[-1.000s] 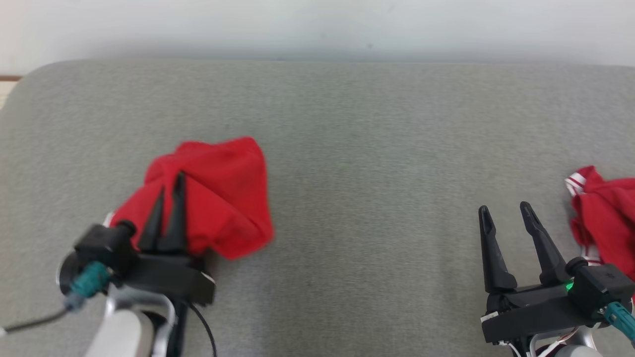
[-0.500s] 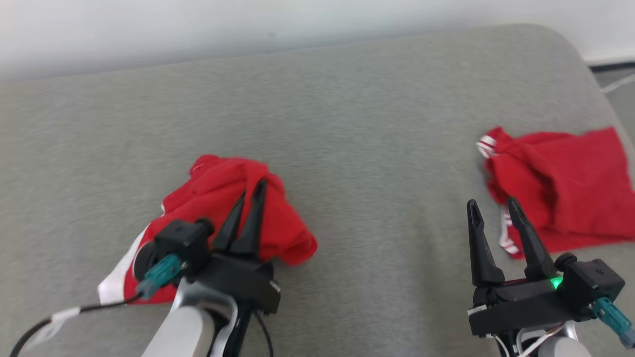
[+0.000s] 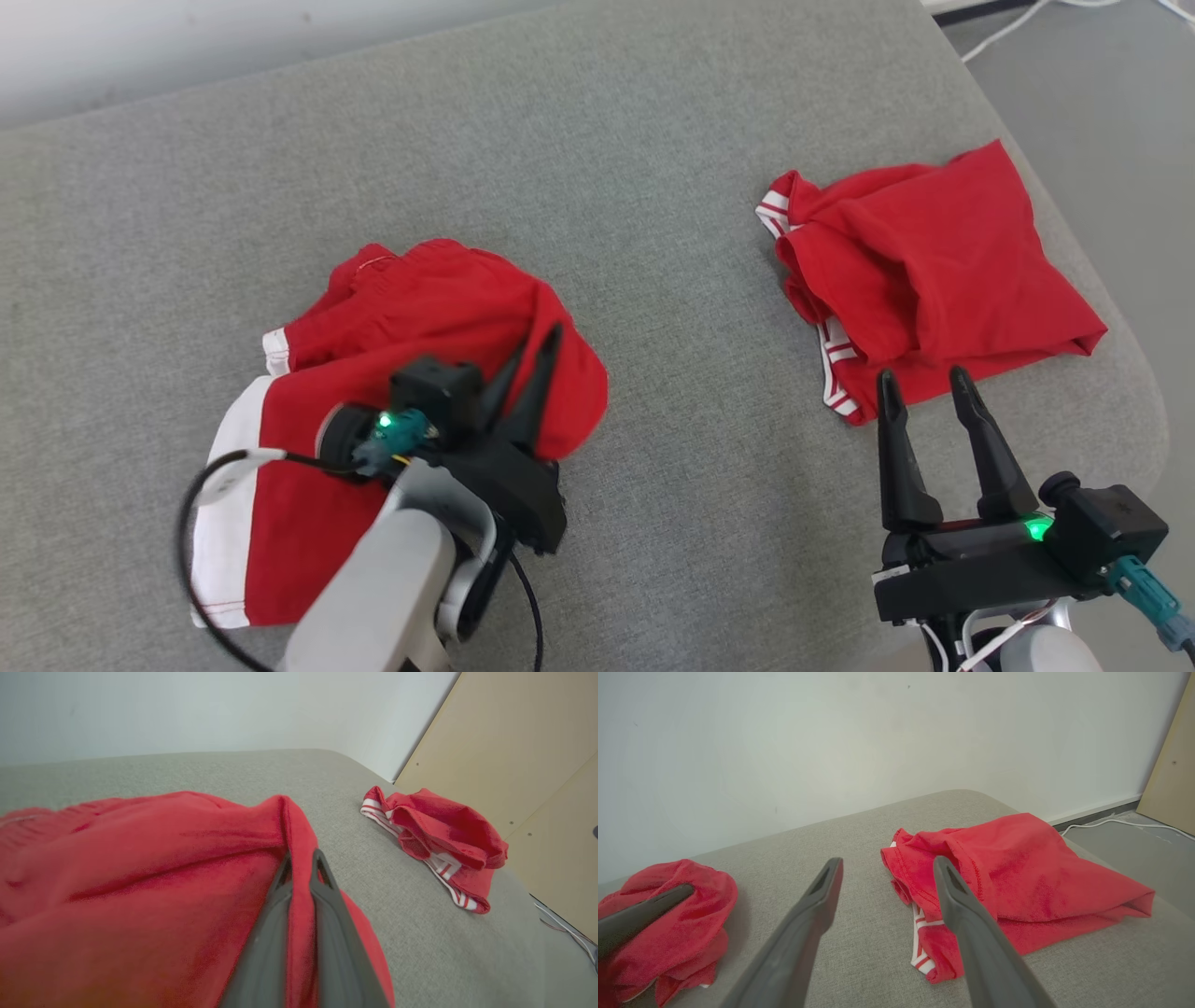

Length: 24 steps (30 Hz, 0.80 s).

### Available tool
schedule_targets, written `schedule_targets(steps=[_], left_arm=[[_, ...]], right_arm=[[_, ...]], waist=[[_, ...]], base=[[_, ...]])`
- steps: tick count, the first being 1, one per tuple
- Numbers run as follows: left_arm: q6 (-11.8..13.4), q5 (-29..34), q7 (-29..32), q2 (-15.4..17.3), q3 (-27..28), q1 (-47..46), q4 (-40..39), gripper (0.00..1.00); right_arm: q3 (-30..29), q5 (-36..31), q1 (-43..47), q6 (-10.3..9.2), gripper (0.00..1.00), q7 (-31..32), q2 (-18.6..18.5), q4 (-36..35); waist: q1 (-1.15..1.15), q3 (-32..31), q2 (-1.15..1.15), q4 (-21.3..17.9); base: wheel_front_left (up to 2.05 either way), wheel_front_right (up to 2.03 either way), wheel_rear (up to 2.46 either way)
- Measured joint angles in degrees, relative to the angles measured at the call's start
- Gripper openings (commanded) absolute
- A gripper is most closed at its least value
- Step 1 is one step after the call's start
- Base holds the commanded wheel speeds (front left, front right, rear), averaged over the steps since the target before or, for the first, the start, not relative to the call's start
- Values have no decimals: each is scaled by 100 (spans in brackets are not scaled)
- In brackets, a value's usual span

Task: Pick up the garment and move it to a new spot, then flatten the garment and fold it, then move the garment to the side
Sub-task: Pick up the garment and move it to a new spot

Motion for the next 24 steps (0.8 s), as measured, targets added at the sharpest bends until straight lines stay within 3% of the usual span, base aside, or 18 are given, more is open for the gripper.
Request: schedule_targets(steps=[4, 5, 6, 7, 15, 19, 24], left_arm=[[-154, -149, -93, -22, -336, -1, 323, 0], [-156, -171, -135, -23, -409, 5, 375, 5], [-156, -179, -190, -20, -483, 19, 400, 46], [-155, -178, -258, -18, -572, 29, 400, 100], [-2, -88, -823, -13, -961, 314, -204, 100], [171, -47, -957, 135, -825, 519, -643, 100], [565, -34, -1043, 520, -353, 838, -1288, 100]], right_arm=[[-73, 1, -4, -1, 100, -2, 4, 34], [-73, 2, -11, 0, 100, 1, 1, 35], [-75, 7, -19, 0, 100, 2, -1, 31], [-91, 8, -22, 0, 100, 5, -9, 25], [-294, -20, 3, 0, 100, 44, -25, -57], [-393, -70, 79, -1, 100, 57, -24, -115], [-469, -124, 118, 0, 100, 113, -46, -194]], waist=[[0, 82, 0, 4], [0, 83, 0, 29], [0, 79, 0, 60], [0, 70, 0, 95], [0, -156, 0, 475], [-1, -271, 0, 627], [-1, -432, 0, 906]], base=[[0, 0, 0], [0, 0, 0], [0, 0, 0], [0, 0, 0], [0, 0, 0], [0, 0, 0], [0, 0, 0]])
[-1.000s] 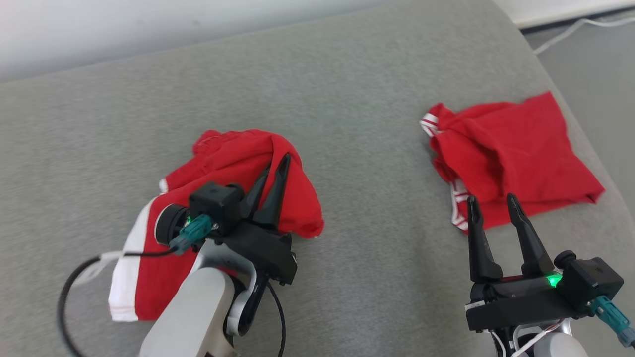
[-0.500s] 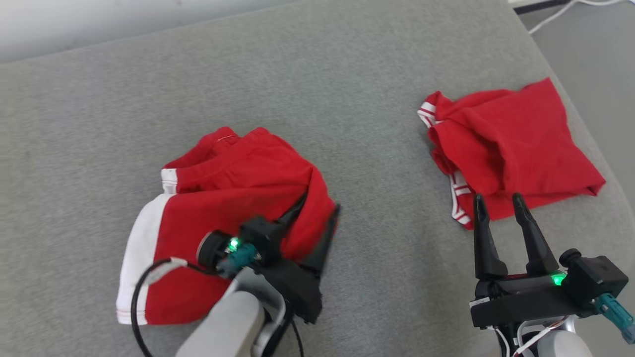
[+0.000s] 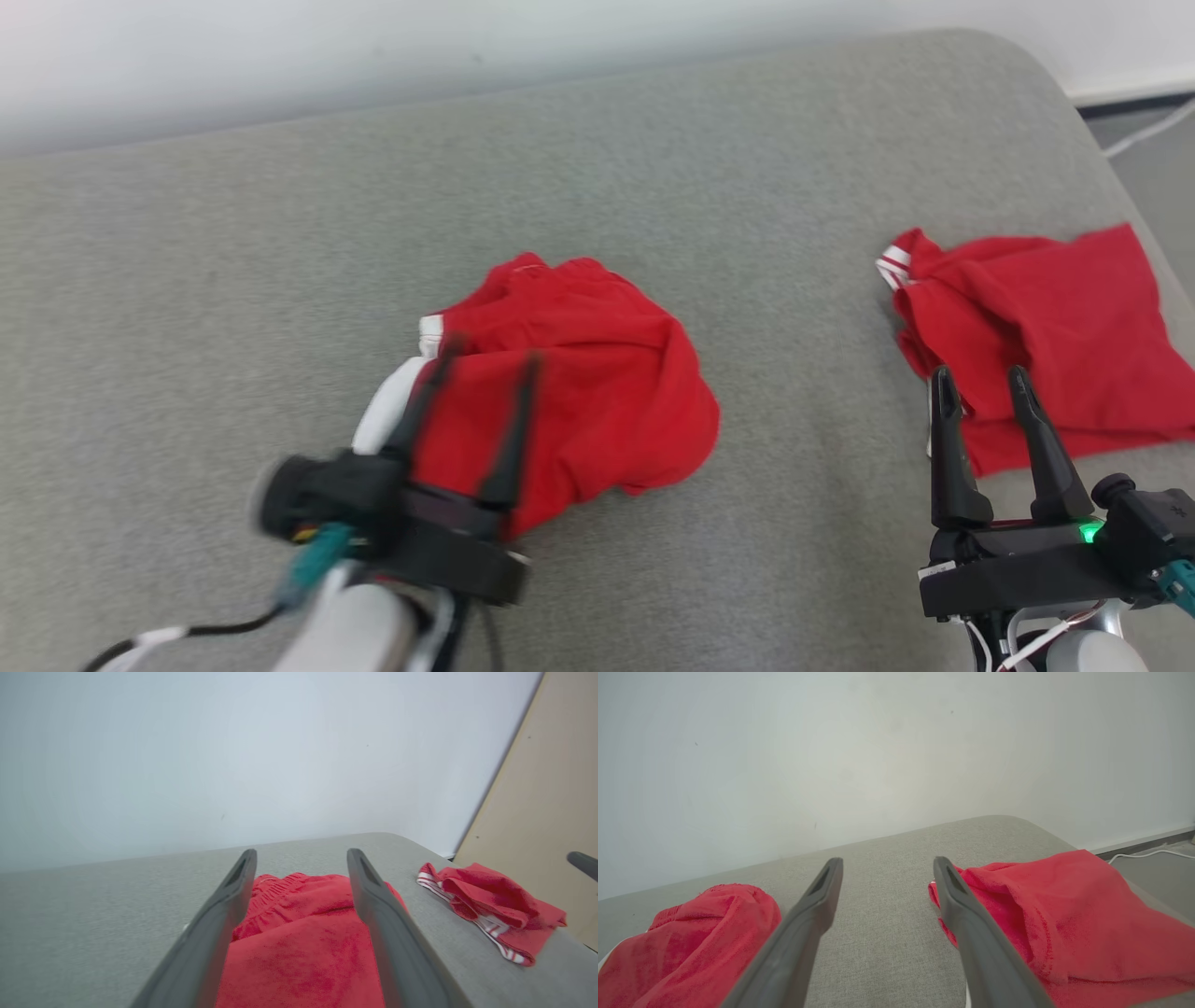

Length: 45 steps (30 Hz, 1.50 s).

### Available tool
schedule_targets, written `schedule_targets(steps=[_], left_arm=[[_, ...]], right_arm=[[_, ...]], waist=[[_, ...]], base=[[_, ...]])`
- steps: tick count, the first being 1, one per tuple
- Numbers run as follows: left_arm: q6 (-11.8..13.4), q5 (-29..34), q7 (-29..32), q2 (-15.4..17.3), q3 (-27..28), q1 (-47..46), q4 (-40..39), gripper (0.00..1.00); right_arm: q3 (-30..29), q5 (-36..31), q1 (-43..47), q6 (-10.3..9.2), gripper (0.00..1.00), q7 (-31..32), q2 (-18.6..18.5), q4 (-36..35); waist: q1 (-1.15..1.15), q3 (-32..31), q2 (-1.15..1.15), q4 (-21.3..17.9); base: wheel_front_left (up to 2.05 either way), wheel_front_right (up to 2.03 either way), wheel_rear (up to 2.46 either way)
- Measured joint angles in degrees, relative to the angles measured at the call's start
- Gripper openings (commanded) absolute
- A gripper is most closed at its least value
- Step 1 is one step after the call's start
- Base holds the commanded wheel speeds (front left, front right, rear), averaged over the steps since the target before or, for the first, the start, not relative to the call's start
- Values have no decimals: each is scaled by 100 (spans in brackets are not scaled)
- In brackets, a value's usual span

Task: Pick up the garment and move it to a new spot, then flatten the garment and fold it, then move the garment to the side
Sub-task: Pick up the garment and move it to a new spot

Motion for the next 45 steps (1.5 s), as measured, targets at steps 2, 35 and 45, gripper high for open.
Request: schedule_targets(steps=[2, 35, 45], left_arm=[[169, 0, -25, 171, 243, 114, -193, 100], [911, -120, 200, 1336, 1629, 2369, -1165, 100], [895, -182, 232, 1355, 1573, 2497, -1176, 100]], right_arm=[[2, -24, 1, 0, 100, 37, -27, -14], [391, -300, 786, 0, 100, 680, -331, -147], [335, -309, 954, 0, 100, 754, -240, -235]], waist=[[0, -59, 0, 109], [-1, -1233, 0, 725], [0, -1373, 0, 716]], base=[[0, 0, 0], [0, 0, 0], [0, 0, 0]])
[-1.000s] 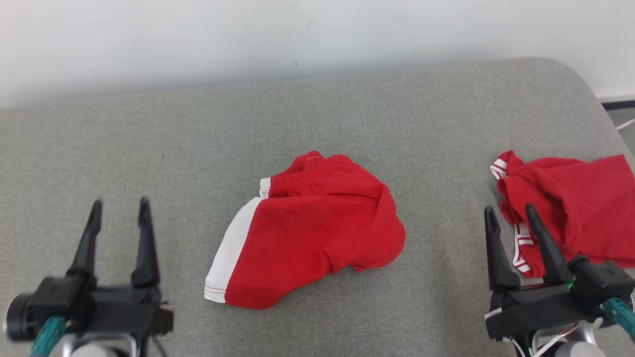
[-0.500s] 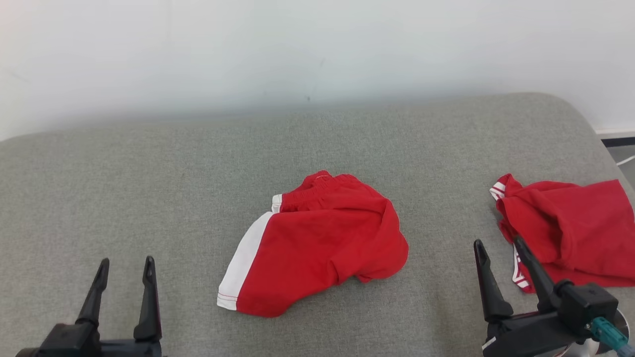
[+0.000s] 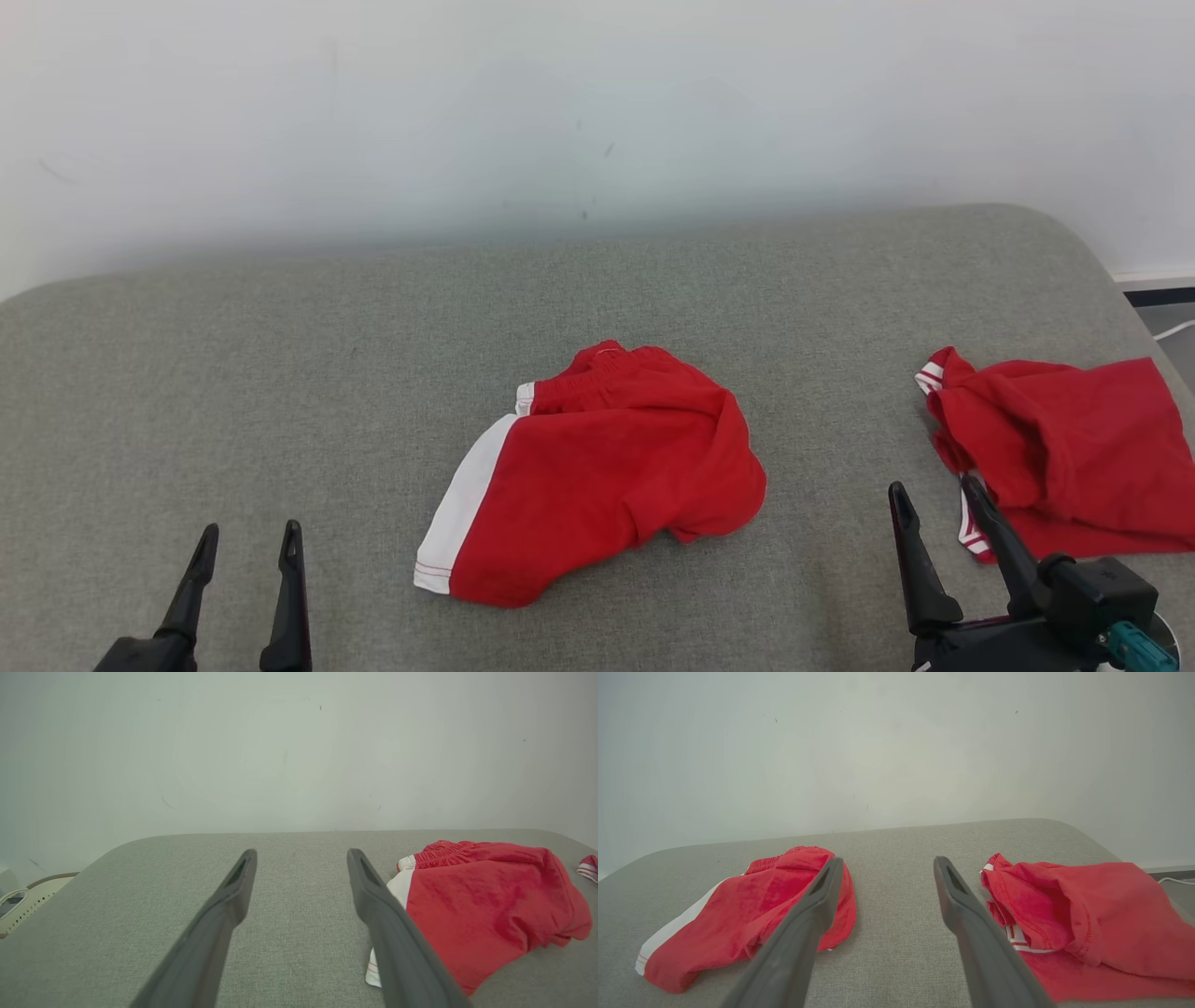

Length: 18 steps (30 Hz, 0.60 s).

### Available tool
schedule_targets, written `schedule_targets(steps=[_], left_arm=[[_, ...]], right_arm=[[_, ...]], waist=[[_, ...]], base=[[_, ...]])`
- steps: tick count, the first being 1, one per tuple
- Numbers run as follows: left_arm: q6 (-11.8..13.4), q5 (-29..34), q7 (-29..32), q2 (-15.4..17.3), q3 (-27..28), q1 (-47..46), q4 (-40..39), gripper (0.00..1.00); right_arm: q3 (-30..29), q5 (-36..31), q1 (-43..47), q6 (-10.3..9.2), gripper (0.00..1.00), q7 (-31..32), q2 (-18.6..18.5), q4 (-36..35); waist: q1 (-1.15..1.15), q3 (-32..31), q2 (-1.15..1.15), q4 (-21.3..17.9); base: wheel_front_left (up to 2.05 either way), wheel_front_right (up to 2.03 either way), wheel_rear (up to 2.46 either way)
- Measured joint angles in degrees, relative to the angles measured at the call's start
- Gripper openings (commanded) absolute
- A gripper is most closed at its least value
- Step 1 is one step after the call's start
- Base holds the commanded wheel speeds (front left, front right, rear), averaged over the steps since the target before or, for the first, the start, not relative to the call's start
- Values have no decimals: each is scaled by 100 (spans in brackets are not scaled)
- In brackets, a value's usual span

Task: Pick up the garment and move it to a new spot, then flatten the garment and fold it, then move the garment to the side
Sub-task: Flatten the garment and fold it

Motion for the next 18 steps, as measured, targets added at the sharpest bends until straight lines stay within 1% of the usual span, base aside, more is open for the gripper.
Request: schedule_targets(steps=[18], left_arm=[[5, -65, -9, -8, -30, 29, 33, 100]], right_arm=[[-36, 8, 27, 0, 100, 45, 54, -51]], waist=[[1, -23, 1, -1]], base=[[0, 0, 0]])
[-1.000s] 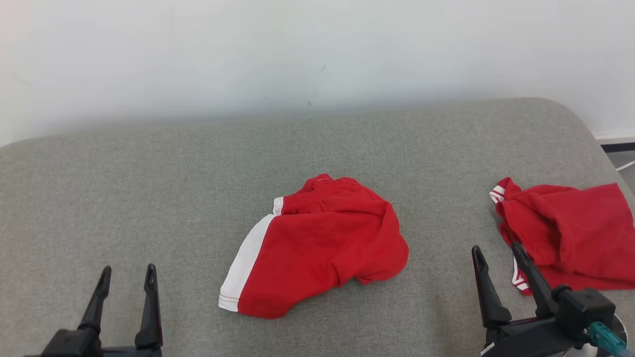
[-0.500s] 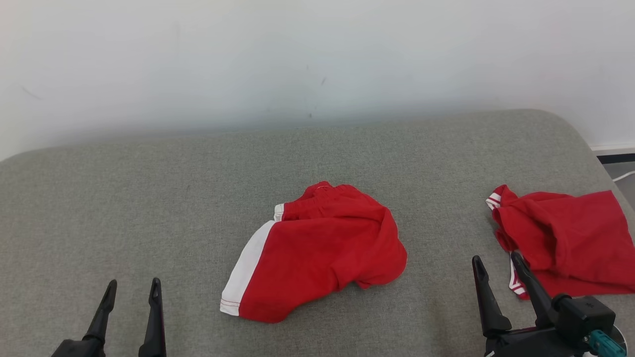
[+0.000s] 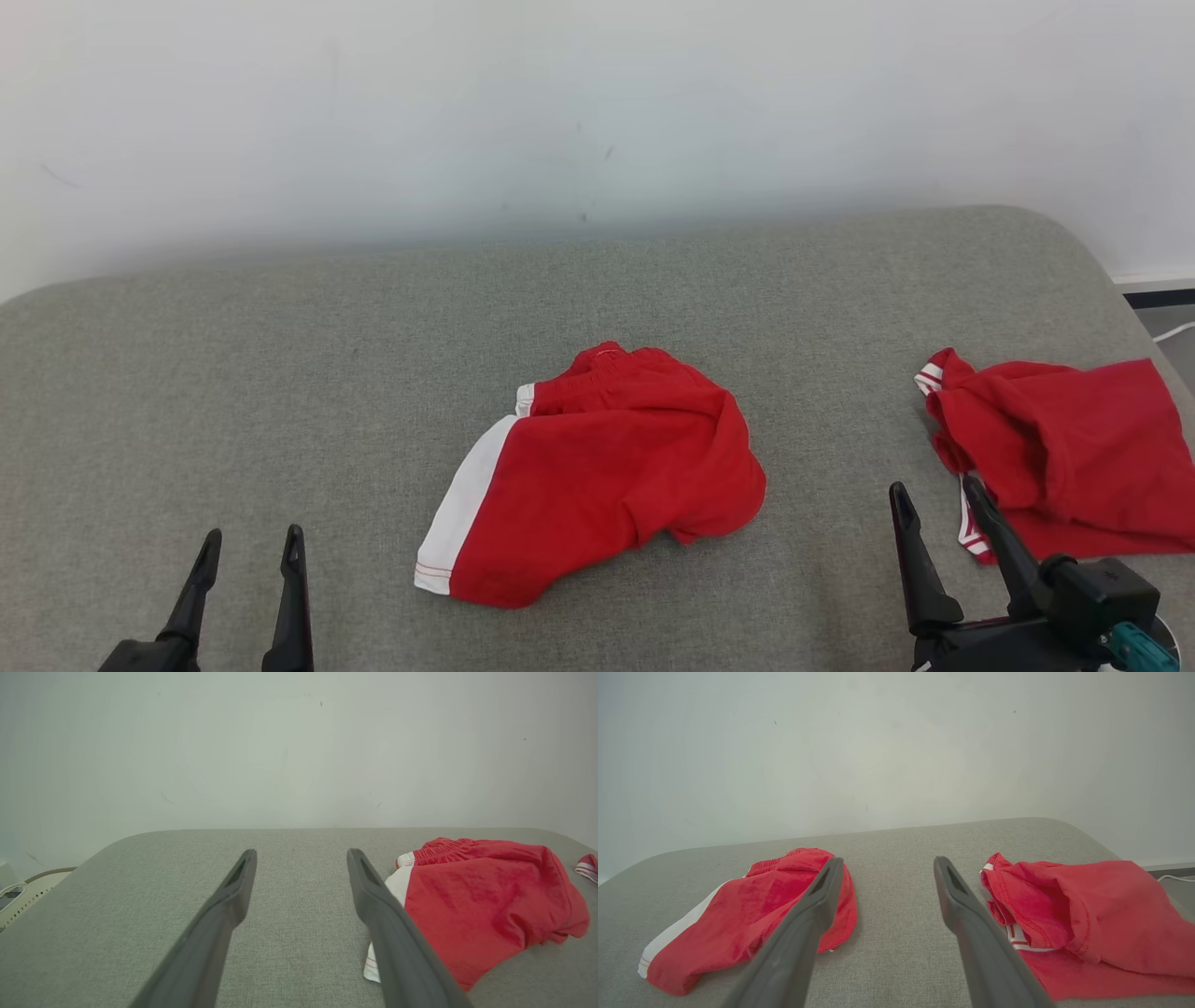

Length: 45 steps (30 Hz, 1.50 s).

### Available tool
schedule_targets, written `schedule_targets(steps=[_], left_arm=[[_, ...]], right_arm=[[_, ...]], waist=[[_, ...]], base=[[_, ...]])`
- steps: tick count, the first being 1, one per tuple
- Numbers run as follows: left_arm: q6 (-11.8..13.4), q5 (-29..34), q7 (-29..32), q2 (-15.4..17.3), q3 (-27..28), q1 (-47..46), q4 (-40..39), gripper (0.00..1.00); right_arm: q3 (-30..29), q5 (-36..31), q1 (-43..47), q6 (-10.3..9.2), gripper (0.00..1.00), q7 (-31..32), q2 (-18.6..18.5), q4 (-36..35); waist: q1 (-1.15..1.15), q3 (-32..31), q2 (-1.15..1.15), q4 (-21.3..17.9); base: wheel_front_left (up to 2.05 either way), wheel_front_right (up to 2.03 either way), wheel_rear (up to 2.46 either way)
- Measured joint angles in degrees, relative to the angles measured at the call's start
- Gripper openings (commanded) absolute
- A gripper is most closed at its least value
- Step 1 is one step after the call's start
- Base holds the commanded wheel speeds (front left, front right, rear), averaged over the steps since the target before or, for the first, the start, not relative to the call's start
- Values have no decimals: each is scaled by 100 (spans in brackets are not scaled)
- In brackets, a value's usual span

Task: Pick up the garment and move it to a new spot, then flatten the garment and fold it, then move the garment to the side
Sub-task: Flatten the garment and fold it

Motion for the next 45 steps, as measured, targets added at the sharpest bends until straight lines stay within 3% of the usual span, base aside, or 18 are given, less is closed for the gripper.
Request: schedule_targets(steps=[11, 16, 23, 24, 30, 35, 37, 45], left_arm=[[21, -47, 7, 13, -22, -16, -8, 100], [3, -45, 8, -1, -89, -158, -37, 100], [-90, 32, -24, -140, -272, -533, -36, 100], [-145, 55, -64, -203, -320, -663, 22, 100], [-372, 88, -216, -501, -580, -1100, 300, 100], [-571, 119, -304, -768, -715, -1444, 580, 100], [-688, 155, -346, -937, -775, -1633, 716, 100], [-970, 320, -355, -1329, -731, -1953, 904, 100]], right_arm=[[-31, 89, -46, 0, 100, -20, 31, 59], [-303, 378, -486, -1, 100, -48, 13, 178], [-339, 762, -1603, -2, 100, 98, -548, 673], [-96, 965, -2102, -3, 100, 211, -875, 888], [1101, 1677, -3525, -4, 100, 777, -1902, 1500], [2548, 2455, -4441, -4, 100, 1378, -2463, 1715], [3390, 2905, -4918, -4, 100, 1768, -2795, 1779], [5254, 3689, -6221, -4, 100, 2396, -3410, 1815]], waist=[[0, 38, 0, -22], [0, 136, 0, 38], [0, 385, 0, 259], [0, 507, 0, 357], [1, 881, 0, 757], [1, 1233, 0, 1108], [1, 1433, 1, 1322], [2, 1917, 1, 1836]], base=[[0, 0, 0], [0, 0, 0], [0, 0, 0], [0, 0, 0], [0, 0, 0], [0, 0, 0], [0, 0, 0], [0, 0, 0]])
